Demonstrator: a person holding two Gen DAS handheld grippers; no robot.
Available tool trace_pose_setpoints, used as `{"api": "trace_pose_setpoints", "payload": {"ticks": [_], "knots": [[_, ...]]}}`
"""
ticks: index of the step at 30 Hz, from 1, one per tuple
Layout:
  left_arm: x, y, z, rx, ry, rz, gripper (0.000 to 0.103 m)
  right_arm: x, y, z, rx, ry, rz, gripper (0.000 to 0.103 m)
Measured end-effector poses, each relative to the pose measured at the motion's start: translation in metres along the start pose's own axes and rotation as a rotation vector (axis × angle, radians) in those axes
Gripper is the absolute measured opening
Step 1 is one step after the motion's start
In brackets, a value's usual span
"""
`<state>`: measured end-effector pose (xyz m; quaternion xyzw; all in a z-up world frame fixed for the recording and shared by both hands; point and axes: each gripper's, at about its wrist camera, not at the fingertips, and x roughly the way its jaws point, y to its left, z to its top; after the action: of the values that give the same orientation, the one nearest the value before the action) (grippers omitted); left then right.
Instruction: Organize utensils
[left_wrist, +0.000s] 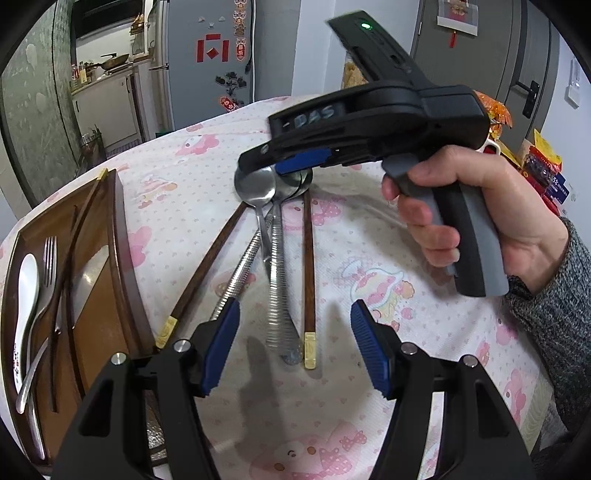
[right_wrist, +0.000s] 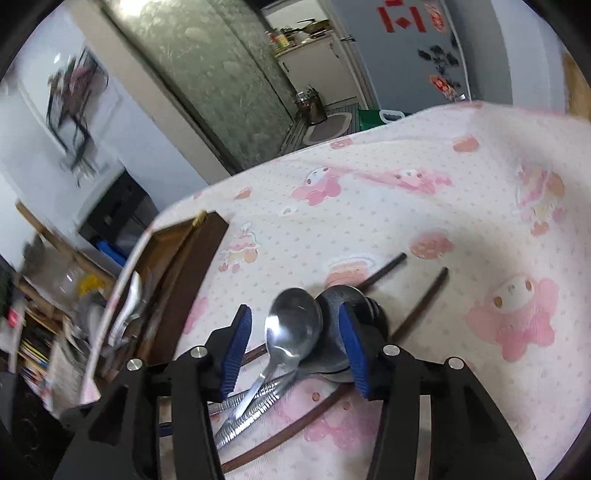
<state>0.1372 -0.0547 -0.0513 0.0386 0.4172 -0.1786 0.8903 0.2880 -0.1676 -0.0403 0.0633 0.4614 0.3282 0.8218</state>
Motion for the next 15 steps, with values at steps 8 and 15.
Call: {"api": "trace_pose_setpoints", "payload": {"ticks": [8, 15], "knots": [[0.005, -0.004, -0.002, 0.010, 0.010, 0.005, 0.066, 0.013, 0.021, -0.003, -0.091, 0.032, -0.058, 0.005], [0.008, -0.004, -0.001, -0.001, 0.017, 0.016, 0.058, -0.022, 0.004, -0.007, 0.043, -0.025, 0.089, 0.001]]}}
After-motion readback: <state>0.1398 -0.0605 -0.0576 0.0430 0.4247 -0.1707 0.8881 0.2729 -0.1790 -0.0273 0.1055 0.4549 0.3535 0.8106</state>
